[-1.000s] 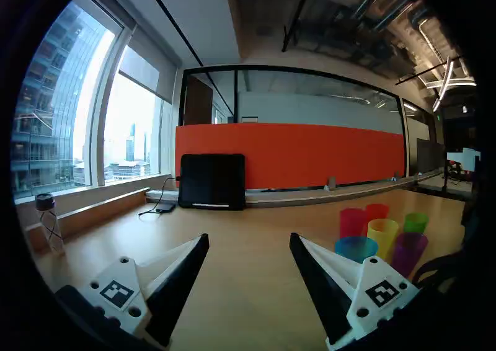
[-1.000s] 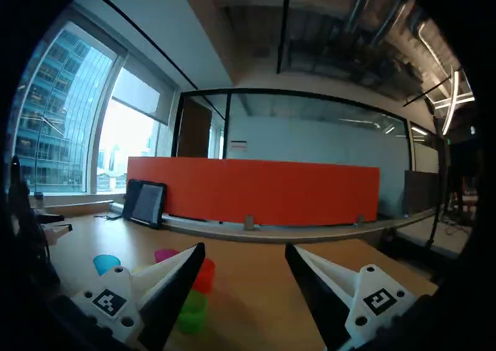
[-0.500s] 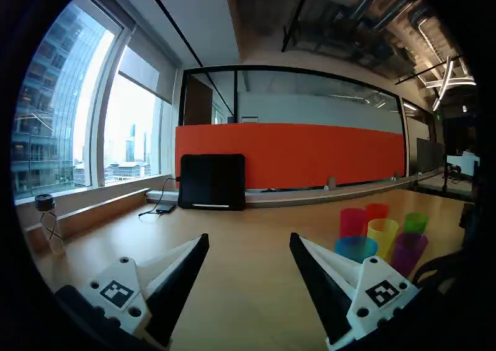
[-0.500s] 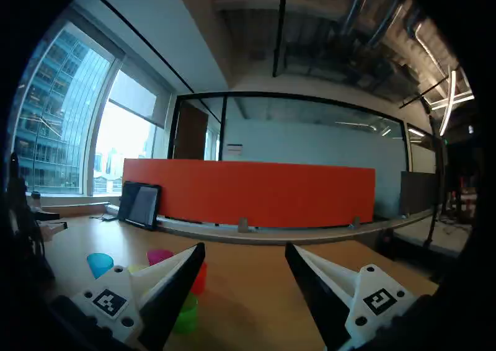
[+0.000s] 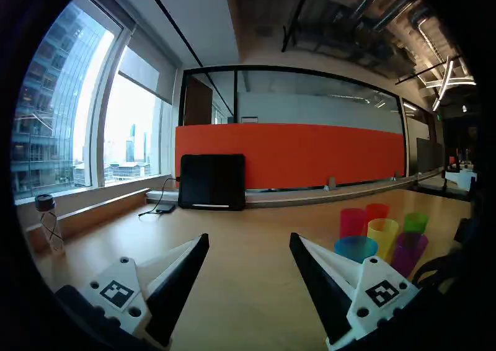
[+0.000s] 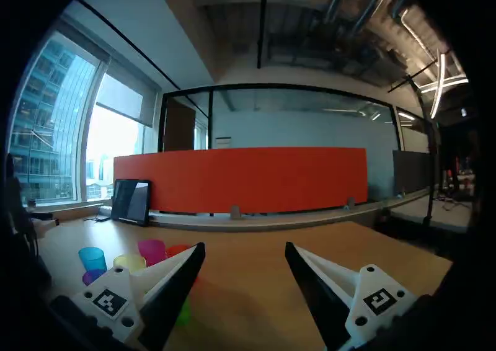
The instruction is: Pour water
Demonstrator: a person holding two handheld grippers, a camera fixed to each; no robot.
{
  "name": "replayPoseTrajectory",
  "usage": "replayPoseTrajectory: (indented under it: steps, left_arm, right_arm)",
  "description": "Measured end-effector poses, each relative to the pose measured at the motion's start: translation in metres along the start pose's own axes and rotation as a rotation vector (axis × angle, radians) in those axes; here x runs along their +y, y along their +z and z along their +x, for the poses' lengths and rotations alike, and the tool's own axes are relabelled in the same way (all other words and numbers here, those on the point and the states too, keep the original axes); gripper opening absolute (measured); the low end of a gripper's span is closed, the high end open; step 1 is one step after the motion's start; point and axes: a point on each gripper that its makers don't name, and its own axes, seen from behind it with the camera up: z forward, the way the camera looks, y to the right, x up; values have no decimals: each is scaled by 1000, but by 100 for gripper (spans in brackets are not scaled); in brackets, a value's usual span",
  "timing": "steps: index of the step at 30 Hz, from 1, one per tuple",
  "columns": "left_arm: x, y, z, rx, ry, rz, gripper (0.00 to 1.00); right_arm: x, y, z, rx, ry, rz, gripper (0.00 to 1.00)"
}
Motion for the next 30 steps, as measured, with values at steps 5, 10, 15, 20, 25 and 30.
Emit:
replayPoseTrajectory:
  steps: [5, 10, 15, 20, 25, 30]
  left_arm:
    - [0, 0, 0, 0, 0, 0, 97]
    - [0, 0, 0, 0, 0, 0, 97]
    - [0, 0, 0, 0, 0, 0, 97]
    - [0, 1, 0, 0, 0, 0, 97]
    - [0, 0, 0, 0, 0, 0, 97]
    - [0, 0, 0, 0, 0, 0, 97]
  right_arm:
    - [9, 4, -12, -9, -6, -11, 100]
    - [16, 7, -21, -22, -16, -25, 100]
    - [20, 9, -25, -28, -10, -35, 100]
    - [22, 8, -27, -35, -16, -41, 100]
    - [24, 8, -33, -43, -27, -46, 100]
    - [25, 7, -33, -47, -28, -47, 100]
